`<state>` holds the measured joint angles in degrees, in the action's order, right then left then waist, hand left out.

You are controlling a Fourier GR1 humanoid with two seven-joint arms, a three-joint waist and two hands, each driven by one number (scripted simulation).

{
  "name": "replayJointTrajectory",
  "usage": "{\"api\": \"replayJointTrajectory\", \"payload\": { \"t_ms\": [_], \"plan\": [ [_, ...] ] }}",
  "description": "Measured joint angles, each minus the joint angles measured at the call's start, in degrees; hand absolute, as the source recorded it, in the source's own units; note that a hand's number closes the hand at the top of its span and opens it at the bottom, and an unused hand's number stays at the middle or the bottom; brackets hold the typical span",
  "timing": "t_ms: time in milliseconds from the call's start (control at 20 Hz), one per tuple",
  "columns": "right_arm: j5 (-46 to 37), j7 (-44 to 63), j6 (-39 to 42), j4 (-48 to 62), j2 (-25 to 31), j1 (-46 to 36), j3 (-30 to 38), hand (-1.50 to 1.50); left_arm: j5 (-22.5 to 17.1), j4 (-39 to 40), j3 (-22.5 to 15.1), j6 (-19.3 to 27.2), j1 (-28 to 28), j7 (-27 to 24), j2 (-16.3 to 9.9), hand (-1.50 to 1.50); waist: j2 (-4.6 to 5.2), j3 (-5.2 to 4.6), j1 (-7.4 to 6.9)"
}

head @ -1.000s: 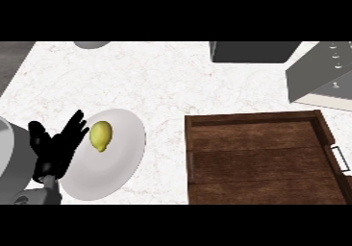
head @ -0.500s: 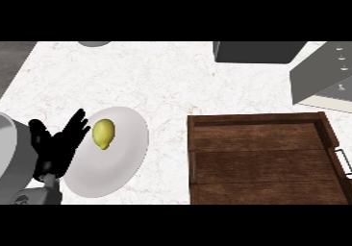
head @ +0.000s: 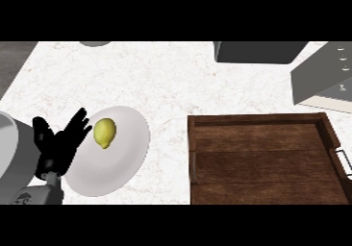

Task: Pick the croissant from the tray and place it in the tiered shelf

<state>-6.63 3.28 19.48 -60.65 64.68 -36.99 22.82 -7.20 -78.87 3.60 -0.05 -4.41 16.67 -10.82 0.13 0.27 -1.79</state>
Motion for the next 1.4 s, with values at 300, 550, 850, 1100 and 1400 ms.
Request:
{"api": "replayJointTrajectory", "payload": {
  "t_ms": [300, 550, 850, 1100, 1400],
  "plan": [
    [-5.36, -5.28, -3.71, 9.67, -1.98, -7.01, -4.20, 1.50, 0.05, -0.44, 0.14, -0.26, 0.51, -0.75, 0.51, 0.00, 0.05, -0.01, -0.10],
    [-9.16, -10.88, -6.57, 17.96, -3.17, -11.61, -5.89, 1.50, 0.49, -1.56, -0.35, 0.19, 0.69, 0.39, 1.09, 0.00, 0.12, -0.03, -0.08],
    [-11.66, -17.13, -7.10, 25.34, -3.77, -16.04, -6.66, 1.50, 0.68, 0.04, 0.39, -0.07, -0.29, 0.32, 0.86, 0.00, 0.02, 0.07, 0.08],
    [-13.82, -20.40, -6.89, 29.63, -2.94, -18.48, -7.26, 1.50, 0.38, -1.25, 0.74, -0.47, 0.50, 0.69, 0.68, 0.00, 0.06, -0.03, 0.20],
    [-12.68, -17.61, -7.57, 33.78, -3.58, -22.53, -4.82, -1.50, 1.01, -1.03, 0.43, -0.20, 0.71, -0.28, 1.38, 0.00, 0.00, 0.03, 0.24]
  ]
}}
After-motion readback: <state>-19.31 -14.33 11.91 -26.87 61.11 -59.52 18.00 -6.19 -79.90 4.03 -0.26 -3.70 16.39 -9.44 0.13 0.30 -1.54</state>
